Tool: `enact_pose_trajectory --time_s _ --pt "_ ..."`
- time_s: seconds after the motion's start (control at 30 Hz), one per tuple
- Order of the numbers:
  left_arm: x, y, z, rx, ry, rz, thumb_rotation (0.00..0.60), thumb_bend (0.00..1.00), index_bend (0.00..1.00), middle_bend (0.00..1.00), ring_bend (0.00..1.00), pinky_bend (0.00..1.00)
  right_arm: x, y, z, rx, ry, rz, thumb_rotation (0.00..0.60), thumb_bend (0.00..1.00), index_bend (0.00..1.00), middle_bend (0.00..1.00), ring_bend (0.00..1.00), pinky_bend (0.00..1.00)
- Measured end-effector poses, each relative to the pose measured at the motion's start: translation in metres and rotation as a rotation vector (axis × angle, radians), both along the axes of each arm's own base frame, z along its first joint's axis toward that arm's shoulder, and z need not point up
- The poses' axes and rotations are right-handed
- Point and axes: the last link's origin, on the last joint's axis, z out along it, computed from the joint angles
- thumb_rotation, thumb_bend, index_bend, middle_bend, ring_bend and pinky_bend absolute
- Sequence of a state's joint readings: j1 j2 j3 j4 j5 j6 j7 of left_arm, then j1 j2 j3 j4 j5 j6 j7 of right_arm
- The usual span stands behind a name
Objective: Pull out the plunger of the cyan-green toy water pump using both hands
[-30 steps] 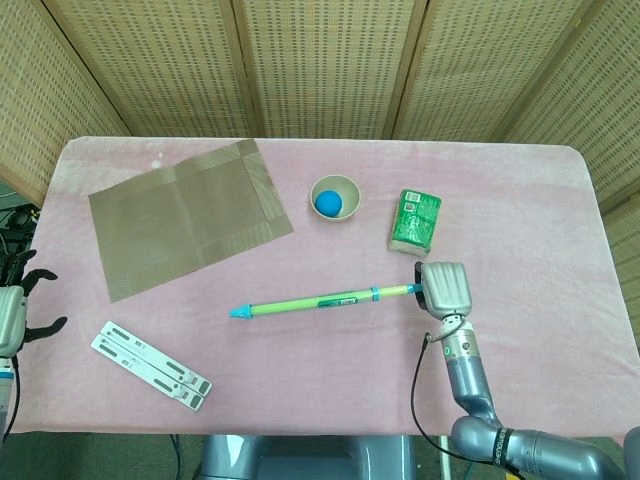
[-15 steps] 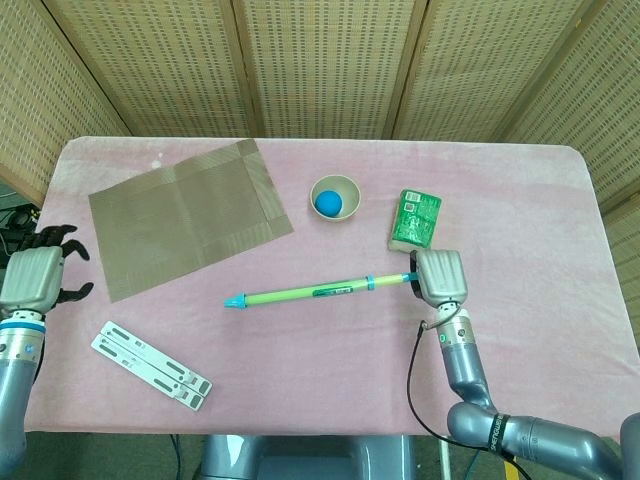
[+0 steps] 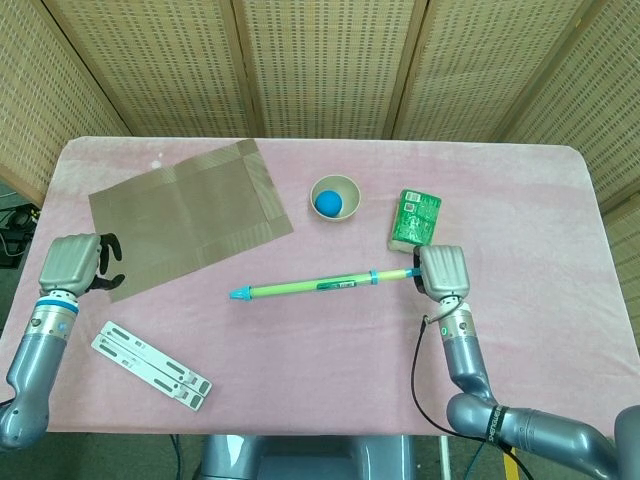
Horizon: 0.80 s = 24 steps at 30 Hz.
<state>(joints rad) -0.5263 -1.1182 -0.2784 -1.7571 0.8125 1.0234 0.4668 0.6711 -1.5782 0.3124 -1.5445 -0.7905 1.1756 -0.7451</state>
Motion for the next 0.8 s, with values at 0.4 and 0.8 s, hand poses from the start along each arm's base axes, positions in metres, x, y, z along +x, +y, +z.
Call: enact_pose_trajectory --time_s 0.4,0.8 --pt "0.049 0.008 -0.021 -0.111 -0.013 -0.056 0.600 0.22 0.36 0.99 0.83 0.72 0.006 -0.002 0.009 -0.033 -0.010 -0.006 0.600 0.60 0.85 1.00 1.00 0.72" --pt "0.069 0.011 -0.035 -0.173 -0.047 -0.060 0.600 0.20 0.41 1.00 0.85 0.73 0.011 0.001 0.009 -0.036 -0.026 -0.022 0.600 0.61 0.85 1.00 1.00 0.73"
